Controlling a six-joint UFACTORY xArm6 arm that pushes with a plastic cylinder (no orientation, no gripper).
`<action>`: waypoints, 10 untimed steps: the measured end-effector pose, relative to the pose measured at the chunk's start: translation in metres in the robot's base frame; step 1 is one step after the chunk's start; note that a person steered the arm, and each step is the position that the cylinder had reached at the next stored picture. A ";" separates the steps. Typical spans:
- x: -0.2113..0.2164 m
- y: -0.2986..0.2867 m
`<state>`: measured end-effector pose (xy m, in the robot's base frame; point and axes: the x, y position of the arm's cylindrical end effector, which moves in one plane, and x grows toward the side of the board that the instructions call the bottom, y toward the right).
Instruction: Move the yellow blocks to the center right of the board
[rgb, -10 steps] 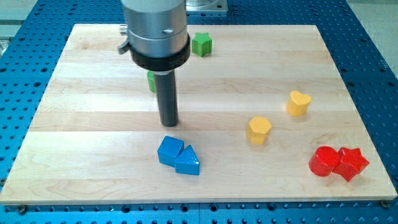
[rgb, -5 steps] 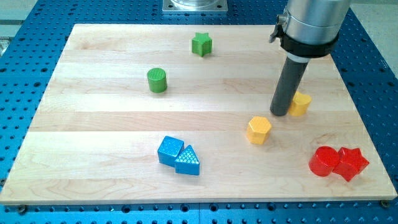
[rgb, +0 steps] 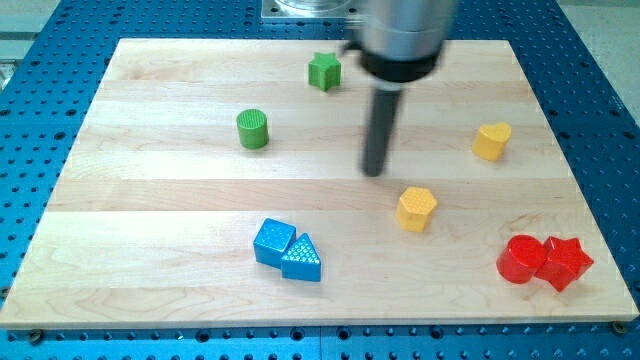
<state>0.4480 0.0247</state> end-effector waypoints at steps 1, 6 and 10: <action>0.040 -0.023; 0.045 0.158; 0.016 0.066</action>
